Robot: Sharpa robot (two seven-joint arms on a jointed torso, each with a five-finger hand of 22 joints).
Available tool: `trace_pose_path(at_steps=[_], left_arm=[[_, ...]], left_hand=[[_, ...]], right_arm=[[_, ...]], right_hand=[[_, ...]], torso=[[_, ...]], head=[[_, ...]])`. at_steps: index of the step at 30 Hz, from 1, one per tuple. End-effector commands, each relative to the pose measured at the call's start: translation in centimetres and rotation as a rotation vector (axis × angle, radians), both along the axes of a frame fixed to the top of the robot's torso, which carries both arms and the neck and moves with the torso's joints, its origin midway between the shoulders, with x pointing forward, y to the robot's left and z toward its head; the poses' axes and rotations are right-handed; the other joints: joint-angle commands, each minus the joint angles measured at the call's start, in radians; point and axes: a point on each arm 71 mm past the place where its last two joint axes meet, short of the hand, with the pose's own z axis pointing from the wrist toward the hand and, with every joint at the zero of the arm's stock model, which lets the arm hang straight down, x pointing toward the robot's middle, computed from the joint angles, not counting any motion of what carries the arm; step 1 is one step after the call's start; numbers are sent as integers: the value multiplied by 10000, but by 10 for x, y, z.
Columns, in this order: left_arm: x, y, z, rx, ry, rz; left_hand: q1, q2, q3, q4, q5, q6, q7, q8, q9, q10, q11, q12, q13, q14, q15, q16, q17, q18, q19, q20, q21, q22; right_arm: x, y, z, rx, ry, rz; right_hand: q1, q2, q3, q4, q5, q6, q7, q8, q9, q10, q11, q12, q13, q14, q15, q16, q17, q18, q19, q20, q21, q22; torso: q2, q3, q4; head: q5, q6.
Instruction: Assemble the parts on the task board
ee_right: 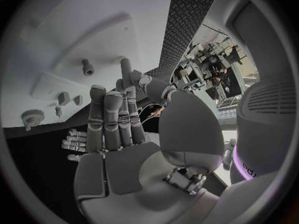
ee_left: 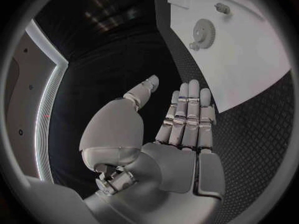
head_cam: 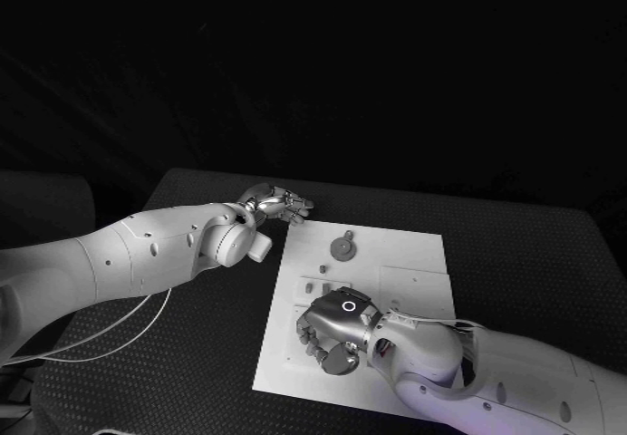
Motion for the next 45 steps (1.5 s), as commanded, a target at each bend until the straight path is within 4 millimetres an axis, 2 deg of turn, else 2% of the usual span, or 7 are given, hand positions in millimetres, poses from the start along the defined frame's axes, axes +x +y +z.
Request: trace_pose_path(at_steps=[1,29,38,45], left_arm=[[0,-1,1,-111,14,-139],[-1,-2,0,-121,58,-187],[-1,-3,0,-129,77,-219],[-2,-3,0,-132,96,-237]], left_hand=[[-40,38,-3,48,-35,-71,5,48,-14,-84,-5,65,-9,86,9,-51,10,101,44,8,-63,13],[-52,43,-10,56,-39,-83,9,50,-17,-96,-1,67,-13,86,12,-74,38,99,44,10,-76,19],[-54,42,-13,57,-41,-86,10,52,-18,-100,0,69,-14,86,13,-84,50,99,44,11,-82,22],[-54,42,-14,57,-42,-88,10,53,-19,-103,1,70,-15,85,13,-91,58,99,44,11,-85,24]], right_arm=[[0,-1,-1,-223,-216,84],[5,-6,-8,-619,38,87],[5,-1,-12,-685,175,186],[-1,4,-22,-783,298,311]], right_hand=[[15,93,57,16,27,71,16,54,14,738,-290,505,729,10,-63,12,17,244,42,8,38,177],[-1,70,90,-5,27,93,8,52,22,759,-296,498,747,24,-68,15,26,244,53,1,49,176],[-26,79,111,-16,26,80,14,34,20,746,-290,478,753,9,-63,6,32,244,37,5,43,174],[-33,84,117,-23,26,79,15,30,21,745,-289,473,757,6,-62,5,34,244,33,5,42,173]], torso=[[-2,1,4],[-1,-3,4],[3,-9,2],[7,-3,25]], head=[[1,-5],[-5,39],[-20,18],[-47,-8]])
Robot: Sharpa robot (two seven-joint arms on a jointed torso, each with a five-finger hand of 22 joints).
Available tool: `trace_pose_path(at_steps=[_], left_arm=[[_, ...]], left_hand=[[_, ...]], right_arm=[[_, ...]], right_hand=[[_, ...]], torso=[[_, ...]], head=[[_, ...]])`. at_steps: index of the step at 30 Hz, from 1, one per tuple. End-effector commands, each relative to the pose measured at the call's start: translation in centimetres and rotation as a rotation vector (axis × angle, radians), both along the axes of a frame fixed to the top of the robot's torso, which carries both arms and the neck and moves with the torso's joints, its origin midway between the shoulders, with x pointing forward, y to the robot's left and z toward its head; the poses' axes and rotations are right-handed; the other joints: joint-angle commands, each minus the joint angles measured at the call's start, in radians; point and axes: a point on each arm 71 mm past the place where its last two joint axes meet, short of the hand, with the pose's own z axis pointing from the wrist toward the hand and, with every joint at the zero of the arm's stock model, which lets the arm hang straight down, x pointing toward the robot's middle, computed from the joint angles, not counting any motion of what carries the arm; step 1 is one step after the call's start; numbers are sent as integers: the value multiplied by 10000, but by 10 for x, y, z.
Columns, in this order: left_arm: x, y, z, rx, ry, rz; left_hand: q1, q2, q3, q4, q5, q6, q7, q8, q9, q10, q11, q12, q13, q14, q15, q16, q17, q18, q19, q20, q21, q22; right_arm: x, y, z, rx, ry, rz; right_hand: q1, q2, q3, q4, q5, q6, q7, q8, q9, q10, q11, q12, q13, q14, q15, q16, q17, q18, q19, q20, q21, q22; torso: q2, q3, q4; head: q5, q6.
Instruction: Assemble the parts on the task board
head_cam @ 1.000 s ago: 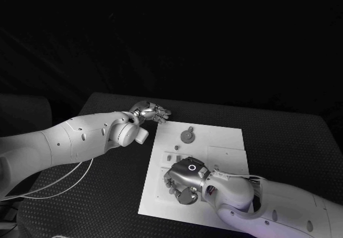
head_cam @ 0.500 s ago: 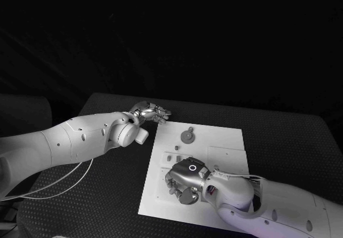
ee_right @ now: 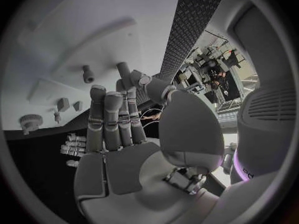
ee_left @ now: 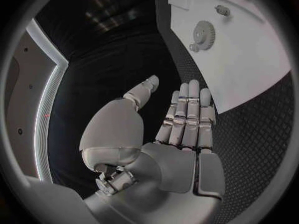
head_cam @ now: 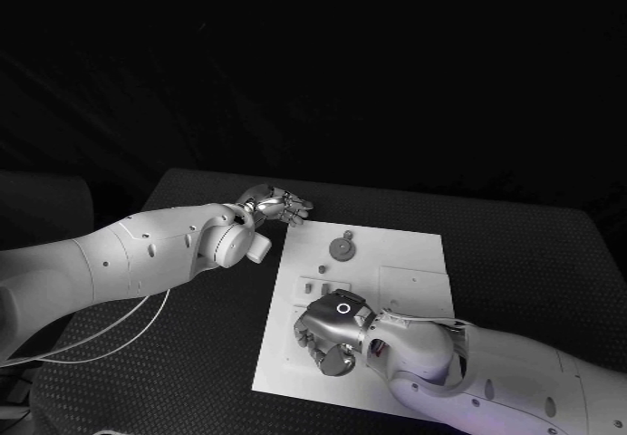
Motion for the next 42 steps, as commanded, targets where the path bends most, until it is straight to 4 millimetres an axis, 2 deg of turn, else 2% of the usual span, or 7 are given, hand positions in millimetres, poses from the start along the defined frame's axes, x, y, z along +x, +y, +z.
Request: trace_pose_path(at_steps=[1,15,21,22,26,39,42], left_arm=[[0,-2,0,-103,25,-146],[-1,-1,0,-97,56,-146],[-1,0,0,-90,65,-135],[-1,0,0,-91,69,-140],[-1,1,0,-85,71,-125],[-1,2,0,-78,81,-107],[-1,2,0,-77,80,-106]], left_hand=[[-55,42,-14,57,-42,-89,10,53,-12,-103,1,31,-17,85,13,-53,17,98,44,11,-46,10],[-58,41,-17,59,-44,-93,11,54,-13,-107,2,33,-18,83,14,-64,28,97,43,13,-52,12],[-60,40,-19,60,-46,-94,12,55,-13,-109,3,33,-19,83,15,-69,33,97,43,13,-54,14],[-61,40,-19,61,-46,-95,12,55,-13,-110,3,34,-19,83,15,-69,34,97,43,14,-55,14],[-62,39,-20,62,-48,-97,12,55,-14,-111,3,34,-20,83,16,-73,39,97,42,14,-57,15],[-66,37,-23,64,-52,-103,14,55,-16,-116,5,35,-21,83,17,-83,51,97,42,15,-62,18],[-67,36,-24,65,-53,-106,15,54,-16,-117,5,36,-21,83,17,-86,54,97,42,15,-64,19]], right_arm=[[-5,-1,-13,-404,342,89],[-3,-4,-16,-413,485,-39],[-1,-9,-16,-268,691,-208],[-1,-9,-16,-209,691,-241],[0,-11,-16,-117,765,-307],[1,-13,-14,167,742,-443],[2,-14,-14,299,712,-531]], right_hand=[[-34,87,76,-11,61,79,15,30,14,744,-287,472,755,-37,-63,4,14,247,34,-27,48,176],[-49,35,144,-42,62,65,22,4,12,731,-280,444,767,-54,-55,-12,20,248,9,-20,36,170],[-190,-354,368,42,73,-61,91,-118,-16,595,-211,319,783,-143,14,-116,-7,248,-95,51,-33,149],[-312,-563,338,78,79,-193,150,-207,-50,464,-158,233,763,-207,61,-173,-31,240,-165,88,-67,148],[-521,-765,148,76,99,-492,293,-417,-129,150,-19,12,726,-331,197,-317,-113,248,-333,174,-111,177],[-815,-830,-496,-209,97,-1119,582,-795,-297,-504,253,-411,634,-558,455,-331,-135,248,-605,298,-138,201],[-897,-842,-651,-329,97,-1458,715,-978,-386,-883,387,-624,556,-726,581,-356,-143,247,-754,349,-178,201]], torso=[[2,2,9],[-3,7,-5],[-4,9,-11],[-1,9,-10],[0,10,-8],[0,9,-8],[-1,6,-12]], head=[[-6,-9],[-10,-9],[-10,-24],[-11,-23],[-14,-20],[-30,-5],[-42,7]])
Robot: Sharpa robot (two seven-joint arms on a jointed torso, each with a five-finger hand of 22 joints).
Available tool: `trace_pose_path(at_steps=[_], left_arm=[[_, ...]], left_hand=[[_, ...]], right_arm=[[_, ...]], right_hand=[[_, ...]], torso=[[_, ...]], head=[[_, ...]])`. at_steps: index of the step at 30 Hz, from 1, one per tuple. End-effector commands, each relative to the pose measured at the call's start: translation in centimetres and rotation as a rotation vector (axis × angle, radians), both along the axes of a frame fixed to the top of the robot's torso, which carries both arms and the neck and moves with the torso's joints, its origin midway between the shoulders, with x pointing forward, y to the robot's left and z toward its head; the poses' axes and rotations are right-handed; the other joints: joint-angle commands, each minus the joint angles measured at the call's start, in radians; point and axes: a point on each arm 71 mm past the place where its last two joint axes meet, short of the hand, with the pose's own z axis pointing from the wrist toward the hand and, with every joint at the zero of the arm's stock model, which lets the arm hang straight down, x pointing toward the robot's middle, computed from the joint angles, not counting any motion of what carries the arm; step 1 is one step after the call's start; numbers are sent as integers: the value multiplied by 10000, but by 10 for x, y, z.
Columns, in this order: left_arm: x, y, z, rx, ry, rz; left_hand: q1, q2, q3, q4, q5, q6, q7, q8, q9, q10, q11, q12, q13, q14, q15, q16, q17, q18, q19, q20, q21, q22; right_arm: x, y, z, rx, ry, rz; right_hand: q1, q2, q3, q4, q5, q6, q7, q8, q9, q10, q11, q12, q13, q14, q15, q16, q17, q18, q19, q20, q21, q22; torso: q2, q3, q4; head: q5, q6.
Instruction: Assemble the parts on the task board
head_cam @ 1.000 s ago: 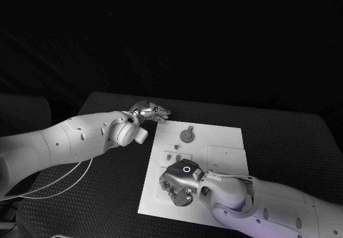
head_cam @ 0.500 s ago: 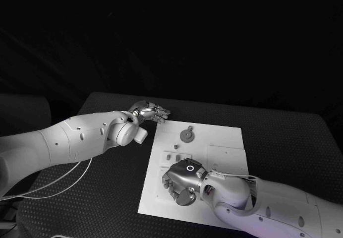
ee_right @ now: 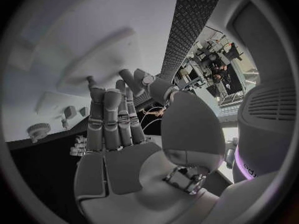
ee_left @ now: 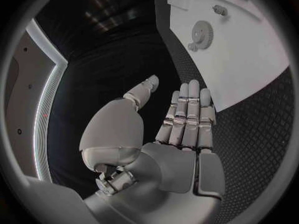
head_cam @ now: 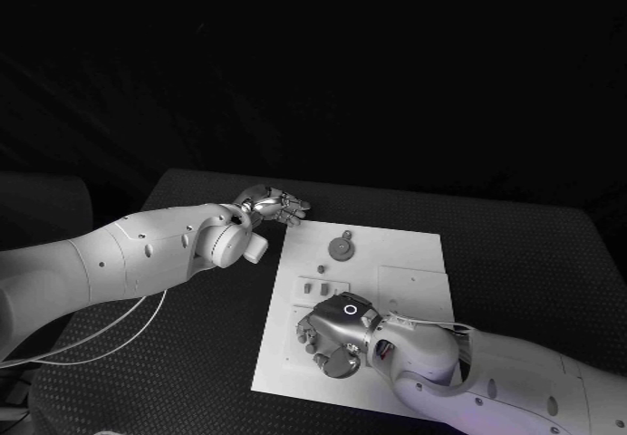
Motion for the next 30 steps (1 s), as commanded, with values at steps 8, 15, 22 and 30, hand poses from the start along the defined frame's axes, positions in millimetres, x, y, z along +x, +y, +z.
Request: trace_pose_path(at_steps=[8,15,22,30], left_arm=[[0,-2,1,-102,17,-145],[0,-1,0,-98,20,-137],[0,-1,0,-95,17,-128],[0,0,1,-89,-14,-98]], left_hand=[[-69,35,1,40,-55,-76,-19,53,-11,-51,5,37,-16,83,17,-53,25,97,43,15,-67,15],[-69,33,1,40,-56,-81,-17,53,-12,-53,6,38,-17,83,18,-59,32,97,43,15,-70,17],[-68,35,1,41,-58,-83,-16,54,-13,-55,6,40,-17,84,18,-65,39,98,43,15,-73,20],[-75,37,-2,47,-62,-81,-16,58,-12,-53,6,44,-17,87,18,-71,51,97,45,17,-76,23]], right_arm=[[1,-7,-2,358,76,-330],[1,-14,1,479,88,-445],[11,-31,23,1152,334,-765],[48,-77,71,1909,1547,-2344]], right_hand=[[-161,-3,-544,-181,-37,-1131,375,-490,-231,-1421,469,-479,-424,-722,459,25,71,111,-675,198,-182,218],[-153,-11,-757,-178,-46,-1364,395,-520,-227,-1732,518,-451,-532,-896,531,153,126,115,-815,255,-153,223],[-264,-11,-866,-142,-36,-1376,388,-451,-187,-1750,515,-309,-558,-873,528,267,142,147,-758,280,-71,217],[-730,42,-1550,268,-67,-1001,430,-84,-1,-772,211,590,-293,-387,239,571,124,149,-239,56,358,210]], torso=[[-2,-8,-4],[-3,-3,4],[-1,1,-1],[-15,-8,-28]], head=[[-25,36],[-49,69],[-114,130],[-329,249]])
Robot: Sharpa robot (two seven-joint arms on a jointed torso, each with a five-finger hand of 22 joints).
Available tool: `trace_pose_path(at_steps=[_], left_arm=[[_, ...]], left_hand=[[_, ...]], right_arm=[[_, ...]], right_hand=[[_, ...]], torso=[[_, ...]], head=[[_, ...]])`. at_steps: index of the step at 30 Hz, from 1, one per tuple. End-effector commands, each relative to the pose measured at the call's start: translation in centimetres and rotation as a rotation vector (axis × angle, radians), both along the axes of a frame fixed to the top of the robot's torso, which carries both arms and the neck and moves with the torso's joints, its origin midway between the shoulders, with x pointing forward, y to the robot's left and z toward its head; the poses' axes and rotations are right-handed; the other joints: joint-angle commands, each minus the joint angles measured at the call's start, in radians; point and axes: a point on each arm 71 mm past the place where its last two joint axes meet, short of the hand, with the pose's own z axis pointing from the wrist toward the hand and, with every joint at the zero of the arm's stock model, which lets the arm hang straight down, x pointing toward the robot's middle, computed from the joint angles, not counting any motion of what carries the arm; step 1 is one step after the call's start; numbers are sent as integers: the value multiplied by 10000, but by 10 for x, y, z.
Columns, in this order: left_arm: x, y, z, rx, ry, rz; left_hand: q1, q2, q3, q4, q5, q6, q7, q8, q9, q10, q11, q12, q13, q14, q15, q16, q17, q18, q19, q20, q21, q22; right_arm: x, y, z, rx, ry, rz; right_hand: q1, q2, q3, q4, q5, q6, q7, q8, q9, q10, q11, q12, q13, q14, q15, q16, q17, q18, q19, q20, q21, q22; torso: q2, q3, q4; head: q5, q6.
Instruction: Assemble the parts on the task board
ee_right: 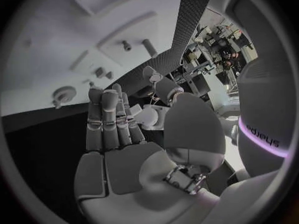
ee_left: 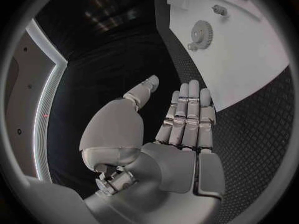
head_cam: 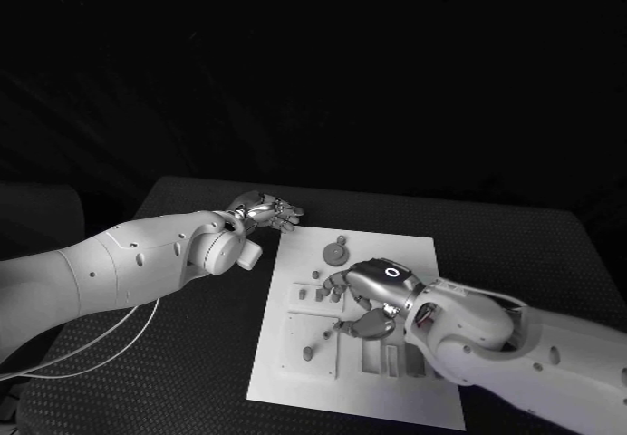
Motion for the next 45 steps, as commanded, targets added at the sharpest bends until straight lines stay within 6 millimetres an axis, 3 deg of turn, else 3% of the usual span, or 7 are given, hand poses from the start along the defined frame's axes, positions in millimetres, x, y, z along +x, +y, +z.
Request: trace_pose_path(at_steps=[1,4,6,7,10,24,45], left_arm=[[0,-1,1,-93,-45,-96],[1,-1,1,-89,-46,-94],[1,-1,1,-85,-46,-86],[1,-2,1,-87,-49,-94],[1,-3,1,-96,-41,-123],[1,-2,-1,-85,13,-117],[-1,-1,-5,-82,113,-135]], left_hand=[[-77,38,-3,49,-63,-79,-17,60,-14,-51,5,47,-9,89,18,-40,14,97,46,17,-37,17],[-79,38,-5,51,-65,-74,-19,65,-12,-44,2,53,-7,93,17,-43,23,98,48,16,-38,20],[-79,38,-6,52,-67,-71,-20,68,-12,-41,1,56,-7,96,16,-46,28,98,50,16,-39,22],[-80,37,-7,52,-68,-70,-20,69,-12,-40,0,57,-7,97,16,-46,31,98,51,15,-39,23],[-83,37,-8,55,-70,-67,-22,72,-11,-38,-1,60,-6,100,15,-49,37,99,52,15,-39,25],[-94,39,-13,66,-74,-62,-25,81,-11,-35,-4,68,-6,108,13,-59,57,99,58,14,-42,33],[-114,38,-20,84,-77,-59,-28,89,-11,-36,-5,75,-8,113,12,-75,82,99,62,13,-48,42]], right_arm=[[18,-23,13,619,1823,-982],[35,-43,22,270,2818,-1673],[45,-57,23,374,3655,-2086],[48,-64,21,335,4060,-2286],[51,-82,14,238,5127,-2937],[23,-142,-21,-2524,8482,-4745],[4,-154,-33,-3446,9157,-5724]], right_hand=[[-117,-6,-122,257,-23,177,-6,131,69,554,-208,449,200,202,-192,85,-50,208,208,-106,132,194],[-228,23,-274,722,1,431,-340,313,194,1807,-638,1806,1036,356,-580,83,-118,208,351,-183,210,167],[-119,59,-410,1265,-32,408,-461,325,318,889,-782,3663,2620,414,-665,183,-88,208,379,-296,218,146],[-115,120,-547,1691,-13,470,-476,372,436,-21,-781,5165,3914,396,-700,275,-38,184,383,-347,246,157],[-120,352,-528,2002,10,744,-622,537,657,-197,-878,6733,5077,608,-870,623,183,208,699,-441,494,196],[-1675,558,-180,3871,-15,1606,-1036,954,1297,61,-1321,9001,6658,1038,-1256,1763,1325,208,1400,-952,1061,167],[-2403,549,138,4284,-13,1660,-1098,801,1443,335,-1394,9124,6847,1209,-1323,1762,1768,208,1575,-1147,1261,181]], torso=[[-13,-7,-26],[-20,-3,-29],[-33,-2,-55],[-41,-2,-70],[-32,-1,-56],[-39,0,-74],[-26,-20,-48]], head=[[-120,71],[-263,88],[-325,85],[-336,95],[-402,116],[-675,-31],[-902,-273]])
